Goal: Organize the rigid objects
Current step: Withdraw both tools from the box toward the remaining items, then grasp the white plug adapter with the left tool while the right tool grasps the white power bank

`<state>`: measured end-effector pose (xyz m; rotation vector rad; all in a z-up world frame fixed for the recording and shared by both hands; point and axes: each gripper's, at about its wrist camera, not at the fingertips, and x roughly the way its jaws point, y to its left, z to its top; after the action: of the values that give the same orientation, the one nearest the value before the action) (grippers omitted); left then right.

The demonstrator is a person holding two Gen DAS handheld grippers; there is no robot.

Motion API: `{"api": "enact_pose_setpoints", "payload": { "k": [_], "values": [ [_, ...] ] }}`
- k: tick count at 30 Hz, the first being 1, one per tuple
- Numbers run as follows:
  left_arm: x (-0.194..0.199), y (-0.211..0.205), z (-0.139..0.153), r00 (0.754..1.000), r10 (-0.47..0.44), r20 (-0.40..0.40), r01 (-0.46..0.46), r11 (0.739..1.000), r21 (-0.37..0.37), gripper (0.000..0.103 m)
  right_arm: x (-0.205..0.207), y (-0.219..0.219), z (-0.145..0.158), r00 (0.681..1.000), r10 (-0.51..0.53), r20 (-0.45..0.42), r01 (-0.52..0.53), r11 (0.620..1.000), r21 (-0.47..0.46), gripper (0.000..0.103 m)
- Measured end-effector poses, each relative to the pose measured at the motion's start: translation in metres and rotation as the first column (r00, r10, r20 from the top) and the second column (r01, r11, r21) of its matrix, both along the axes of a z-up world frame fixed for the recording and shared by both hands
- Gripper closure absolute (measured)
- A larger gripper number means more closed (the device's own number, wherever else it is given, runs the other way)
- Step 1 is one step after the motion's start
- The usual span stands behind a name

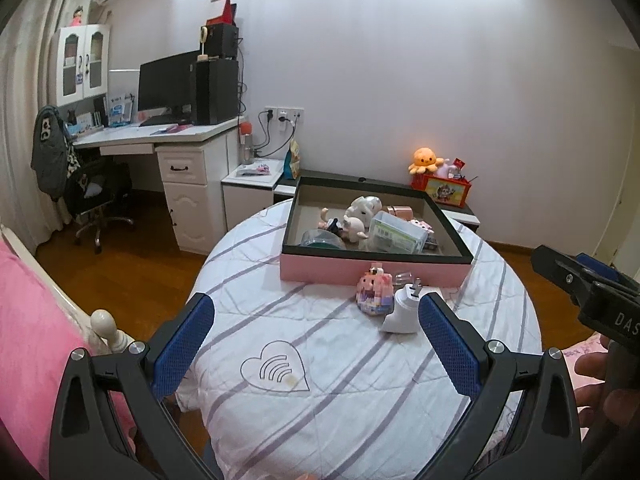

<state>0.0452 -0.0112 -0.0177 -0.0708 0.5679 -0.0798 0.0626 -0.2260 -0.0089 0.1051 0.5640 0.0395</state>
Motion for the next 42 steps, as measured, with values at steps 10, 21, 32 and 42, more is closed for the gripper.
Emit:
{"api": "enact_pose_setpoints", "payload": {
  "k": [10, 21, 32, 42],
  "values": [
    [-0.007, 0.0, 0.003, 1.0, 0.001, 0.007, -0.001, 1.0, -0.003, 0.0, -0.01, -0.002, 0.0, 1.0, -0.005, 0.005, 0.005, 1.0, -0.003, 0.0],
    [0.005, -0.006, -0.012, 0.999, -0.003, -0.038, 0.003, 1.0, 0.003, 0.0, 0.002, -0.004, -0.023, 0.998, 0.001, -0.065, -0.002, 1.0, -0.012, 0.0],
    [0.036, -0.039, -0.049, 0.991, -0.067, -0.119, 0.068, 0.998, 0.004, 0.0, 0.035, -0.021, -0.068, 0.982, -0.006, -0.191, 0.003, 1.0, -0.018, 0.0],
    [0.076, -0.081, -0.087, 0.978, -0.082, -0.194, 0.087, 0.996, 0.02, 0.0, 0.064, -0.053, -0.102, 0.965, -0.011, -0.261, 0.013, 1.0, 0.006, 0.0]
  ]
}}
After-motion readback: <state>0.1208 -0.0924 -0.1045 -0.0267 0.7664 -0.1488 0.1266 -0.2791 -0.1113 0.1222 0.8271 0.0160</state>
